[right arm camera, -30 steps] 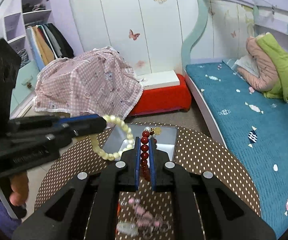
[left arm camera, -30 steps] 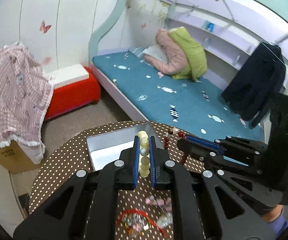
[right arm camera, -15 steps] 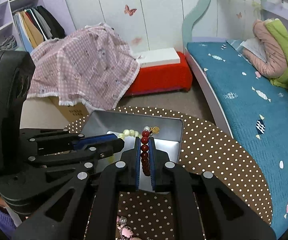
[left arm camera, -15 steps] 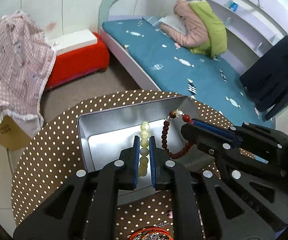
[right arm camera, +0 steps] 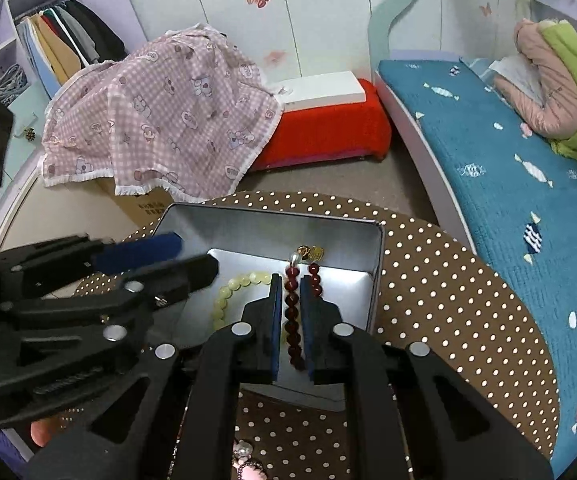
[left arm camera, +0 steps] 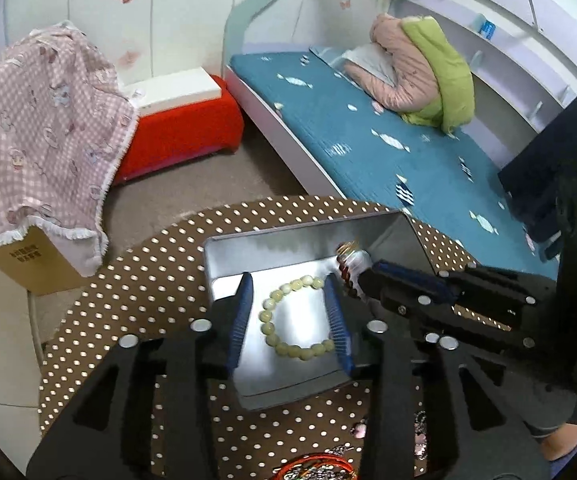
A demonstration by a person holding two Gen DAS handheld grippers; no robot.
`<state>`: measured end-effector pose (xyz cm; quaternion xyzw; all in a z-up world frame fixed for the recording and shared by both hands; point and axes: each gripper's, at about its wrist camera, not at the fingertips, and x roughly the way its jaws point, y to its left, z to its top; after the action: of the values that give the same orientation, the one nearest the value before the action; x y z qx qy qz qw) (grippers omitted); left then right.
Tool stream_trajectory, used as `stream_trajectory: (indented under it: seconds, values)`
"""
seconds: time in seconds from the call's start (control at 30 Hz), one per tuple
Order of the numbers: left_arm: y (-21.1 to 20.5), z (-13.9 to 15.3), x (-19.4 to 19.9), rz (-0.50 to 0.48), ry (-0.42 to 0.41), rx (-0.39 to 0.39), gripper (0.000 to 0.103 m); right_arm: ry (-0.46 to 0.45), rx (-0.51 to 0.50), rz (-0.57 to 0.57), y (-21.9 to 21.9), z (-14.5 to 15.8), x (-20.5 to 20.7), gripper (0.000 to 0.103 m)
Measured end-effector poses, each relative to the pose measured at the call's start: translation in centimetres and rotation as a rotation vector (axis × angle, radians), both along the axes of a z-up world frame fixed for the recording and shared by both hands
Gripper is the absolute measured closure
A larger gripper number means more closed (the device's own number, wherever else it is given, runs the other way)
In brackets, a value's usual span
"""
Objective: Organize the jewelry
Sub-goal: 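Carry both bracelets into the silver-lined box and open both tools, then move both tools back from the box to the jewelry pile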
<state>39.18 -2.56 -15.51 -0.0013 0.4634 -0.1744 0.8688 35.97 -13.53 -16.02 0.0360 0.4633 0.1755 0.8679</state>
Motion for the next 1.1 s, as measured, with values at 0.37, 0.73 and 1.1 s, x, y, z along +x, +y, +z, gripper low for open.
stream_trajectory:
  seconds: [0.37, 0.73, 1.1]
  values:
    - [1.6, 4.2, -3.9, 0.052, -0.13, -0.007, 0.024, -0.087, 0.019, -0.005, -0.6, 2.9, -2.6, 0.067]
    - [4.0, 5.1, -13.7, 0.086, -0.29, 0.088, 0.014, -0.234, -0.05, -0.003, -3.4, 4.4, -12.7, 0.052]
    - [3.6, -1.7, -15.5, 0.019, -0.126, 0.103, 0.021, -0.159, -0.059, -0.036, -4.6, -0.3, -16.7, 0.051]
